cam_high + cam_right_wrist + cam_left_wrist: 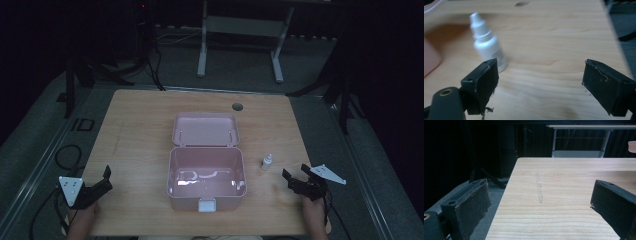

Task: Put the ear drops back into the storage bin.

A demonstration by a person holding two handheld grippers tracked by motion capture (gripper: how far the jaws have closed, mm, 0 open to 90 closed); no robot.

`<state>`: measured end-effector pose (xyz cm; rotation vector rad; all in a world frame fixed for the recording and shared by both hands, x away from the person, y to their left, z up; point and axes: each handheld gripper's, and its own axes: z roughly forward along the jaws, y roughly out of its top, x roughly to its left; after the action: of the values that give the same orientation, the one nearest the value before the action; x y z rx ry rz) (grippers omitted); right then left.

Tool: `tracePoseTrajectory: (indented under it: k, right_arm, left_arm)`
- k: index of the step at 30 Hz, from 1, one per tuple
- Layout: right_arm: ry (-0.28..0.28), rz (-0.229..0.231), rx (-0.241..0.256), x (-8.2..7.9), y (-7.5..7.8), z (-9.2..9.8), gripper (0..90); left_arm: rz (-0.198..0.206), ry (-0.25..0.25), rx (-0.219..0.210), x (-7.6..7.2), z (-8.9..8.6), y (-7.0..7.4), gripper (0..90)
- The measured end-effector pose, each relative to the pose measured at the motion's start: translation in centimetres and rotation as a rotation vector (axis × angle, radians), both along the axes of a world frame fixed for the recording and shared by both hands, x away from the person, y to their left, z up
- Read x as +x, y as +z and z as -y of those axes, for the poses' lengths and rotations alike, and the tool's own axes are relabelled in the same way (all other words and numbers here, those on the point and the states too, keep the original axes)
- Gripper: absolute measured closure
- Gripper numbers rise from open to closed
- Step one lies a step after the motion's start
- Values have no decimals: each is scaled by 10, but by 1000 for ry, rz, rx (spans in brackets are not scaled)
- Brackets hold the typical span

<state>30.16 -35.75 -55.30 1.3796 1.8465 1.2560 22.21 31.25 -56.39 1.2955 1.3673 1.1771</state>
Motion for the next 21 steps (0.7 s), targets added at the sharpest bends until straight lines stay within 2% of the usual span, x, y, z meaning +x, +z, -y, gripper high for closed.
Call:
tracePoseTrajectory:
  k: [1,4,6,10,12,18,21]
  right_arm:
    - [0,0,0,0,0,0,130]
    - [83,-32,-14,1,0,-3,133]
    - [110,-45,-18,2,0,-4,133]
    - [151,-93,-61,4,-1,-3,133]
    - [143,-121,-88,2,0,-3,128]
    - [219,-180,-63,-2,3,5,112]
    - [257,-213,-95,-3,8,5,109]
  left_arm:
    - [-1,0,1,0,0,0,24]
    - [-1,-1,4,0,1,0,24]
    - [-1,-3,5,0,1,0,24]
    - [-1,-4,7,0,1,0,24]
    - [0,-4,9,0,1,0,24]
    - [-4,-4,12,0,1,0,24]
    - [-5,0,12,0,2,0,24]
